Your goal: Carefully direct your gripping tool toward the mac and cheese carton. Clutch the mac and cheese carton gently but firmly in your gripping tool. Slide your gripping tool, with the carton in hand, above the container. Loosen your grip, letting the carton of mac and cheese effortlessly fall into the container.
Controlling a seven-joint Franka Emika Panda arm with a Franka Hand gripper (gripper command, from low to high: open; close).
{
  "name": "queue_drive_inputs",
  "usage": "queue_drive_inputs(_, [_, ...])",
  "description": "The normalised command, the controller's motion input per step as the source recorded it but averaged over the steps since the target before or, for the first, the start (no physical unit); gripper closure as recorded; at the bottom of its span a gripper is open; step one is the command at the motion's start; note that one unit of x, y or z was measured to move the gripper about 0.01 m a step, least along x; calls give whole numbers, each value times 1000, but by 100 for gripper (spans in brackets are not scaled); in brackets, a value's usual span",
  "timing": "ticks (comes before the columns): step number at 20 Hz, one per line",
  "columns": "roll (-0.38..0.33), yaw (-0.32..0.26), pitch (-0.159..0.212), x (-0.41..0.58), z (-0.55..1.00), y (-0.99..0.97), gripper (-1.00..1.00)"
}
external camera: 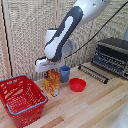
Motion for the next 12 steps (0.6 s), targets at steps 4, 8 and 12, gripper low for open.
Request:
queue_drive_inputs(4, [0,-59,98,244,981,-18,100])
queue_drive_inputs(8, [0,-58,80,291,1000,-5,100])
queue_drive_inputs(12, [11,-66,52,228,991,53,100])
